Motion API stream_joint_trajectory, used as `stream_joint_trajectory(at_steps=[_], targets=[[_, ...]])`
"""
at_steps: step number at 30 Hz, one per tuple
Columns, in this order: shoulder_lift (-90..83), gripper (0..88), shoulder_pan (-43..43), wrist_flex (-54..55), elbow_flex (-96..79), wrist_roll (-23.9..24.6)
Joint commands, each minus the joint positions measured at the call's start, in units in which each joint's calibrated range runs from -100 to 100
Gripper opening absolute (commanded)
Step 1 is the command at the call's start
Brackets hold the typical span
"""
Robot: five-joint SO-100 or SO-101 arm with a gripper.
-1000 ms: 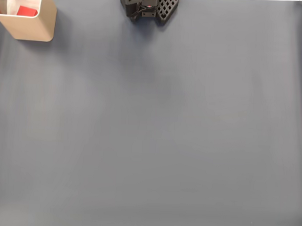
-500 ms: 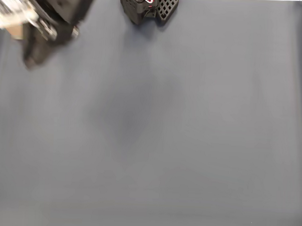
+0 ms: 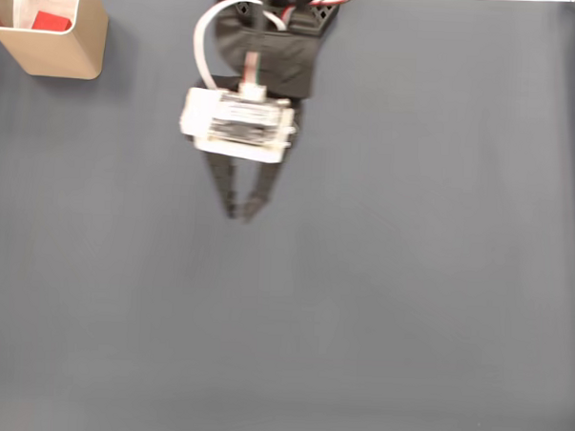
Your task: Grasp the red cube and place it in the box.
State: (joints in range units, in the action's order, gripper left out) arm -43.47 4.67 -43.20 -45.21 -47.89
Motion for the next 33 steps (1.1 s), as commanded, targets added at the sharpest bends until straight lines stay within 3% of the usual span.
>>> stream_joint_trajectory(at_steps=[1, 24, 33], targets=[[-4.5, 0.0, -3.6, 1.1, -2.0, 0.4], [-41.5, 0.0, -7.6, 2.6, -46.3, -0.4], [-50.6, 0.0, -6.4, -3.7, -54.6, 0.5]])
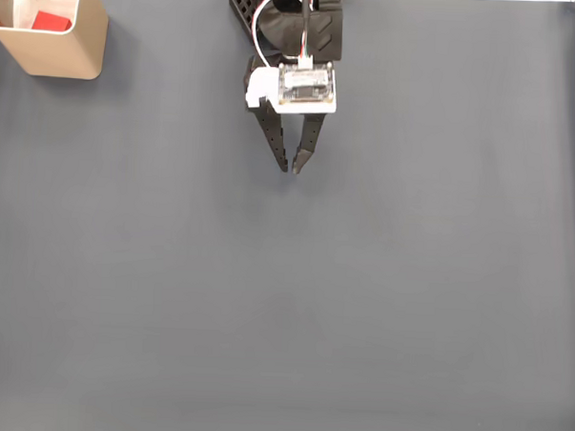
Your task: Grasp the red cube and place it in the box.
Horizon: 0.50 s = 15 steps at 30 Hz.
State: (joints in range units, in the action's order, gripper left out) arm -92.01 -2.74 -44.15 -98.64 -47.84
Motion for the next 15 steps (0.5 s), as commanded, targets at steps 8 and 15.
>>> stream_joint_trajectory(at_steps=[8, 15], targets=[[-7.5, 0.0, 0.8, -11.6, -1.2, 1.9], [-8.0, 0.0, 1.0, -15.5, -1.2, 2.3]])
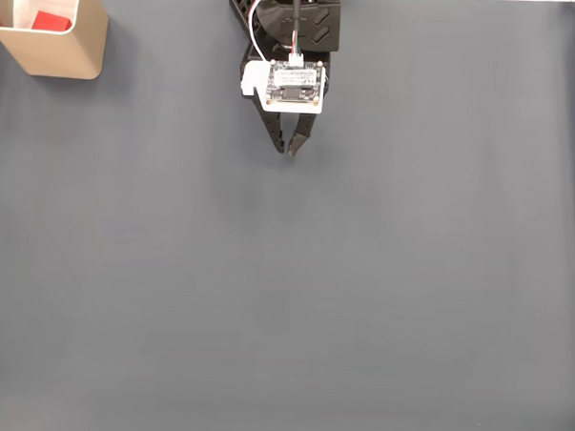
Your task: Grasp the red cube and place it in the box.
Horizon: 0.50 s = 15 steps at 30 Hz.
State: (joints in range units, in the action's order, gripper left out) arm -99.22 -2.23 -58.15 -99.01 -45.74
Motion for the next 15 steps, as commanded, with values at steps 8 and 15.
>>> stream_joint_trajectory(at_steps=[8, 15], targets=[[-0.8, 0.0, 0.0, -5.9, -0.8, 0.0], [-0.8, 0.0, -0.7, -8.6, -0.8, -0.6]])
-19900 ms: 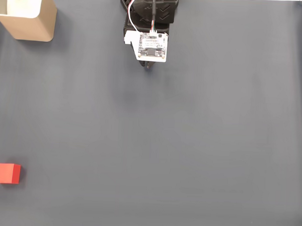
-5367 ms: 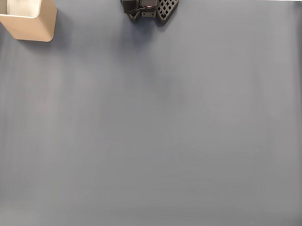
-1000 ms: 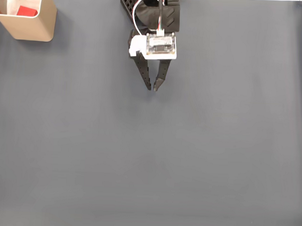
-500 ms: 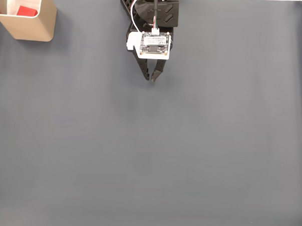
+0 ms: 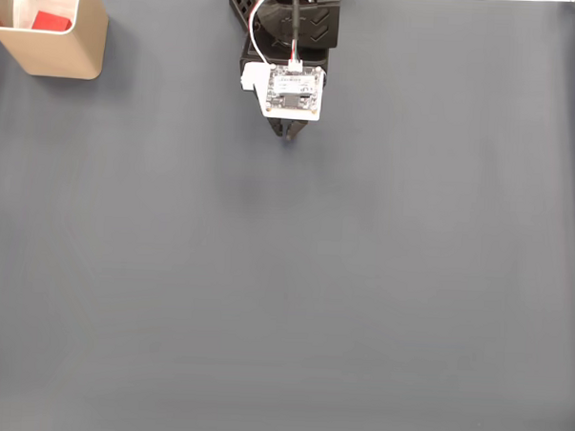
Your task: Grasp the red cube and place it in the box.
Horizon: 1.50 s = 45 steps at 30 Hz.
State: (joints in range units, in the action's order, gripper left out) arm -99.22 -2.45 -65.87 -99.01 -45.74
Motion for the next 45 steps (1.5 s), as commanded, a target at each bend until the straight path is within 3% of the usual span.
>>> stream_joint_trajectory(at_steps=[1, 15, 45], targets=[[-0.8, 0.0, -0.5, -1.4, -0.8, -0.8], [-0.8, 0.1, -0.4, -9.9, -0.8, -2.9], [-0.8, 0.2, 1.5, -10.0, -0.8, -3.1]])
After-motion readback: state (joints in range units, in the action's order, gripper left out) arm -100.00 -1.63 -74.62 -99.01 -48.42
